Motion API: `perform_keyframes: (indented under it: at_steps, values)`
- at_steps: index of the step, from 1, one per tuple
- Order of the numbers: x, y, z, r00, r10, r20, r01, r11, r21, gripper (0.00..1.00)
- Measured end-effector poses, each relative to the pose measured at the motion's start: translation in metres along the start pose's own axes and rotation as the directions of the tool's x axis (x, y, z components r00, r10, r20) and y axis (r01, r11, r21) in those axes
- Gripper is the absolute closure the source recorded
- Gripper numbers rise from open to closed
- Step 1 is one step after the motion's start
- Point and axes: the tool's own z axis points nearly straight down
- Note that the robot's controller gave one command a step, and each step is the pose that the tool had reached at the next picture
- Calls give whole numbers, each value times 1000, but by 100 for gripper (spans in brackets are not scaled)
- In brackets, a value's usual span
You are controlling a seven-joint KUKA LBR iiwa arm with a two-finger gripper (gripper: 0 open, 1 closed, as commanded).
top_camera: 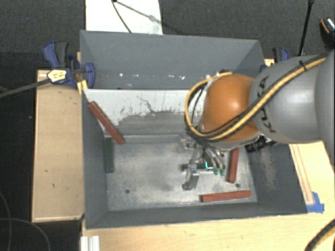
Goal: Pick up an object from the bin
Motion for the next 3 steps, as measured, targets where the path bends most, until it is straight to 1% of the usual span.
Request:
perform_keyframes:
  at_steps: [1,2,3]
  values:
    - [-27,-61,67,993,120,2,-120,993,2,0]
    - [-27,-57,64,993,119,5,-119,993,-1,100]
    - [-36,-59,-80,1000,-2,18,2,1000,0,100]
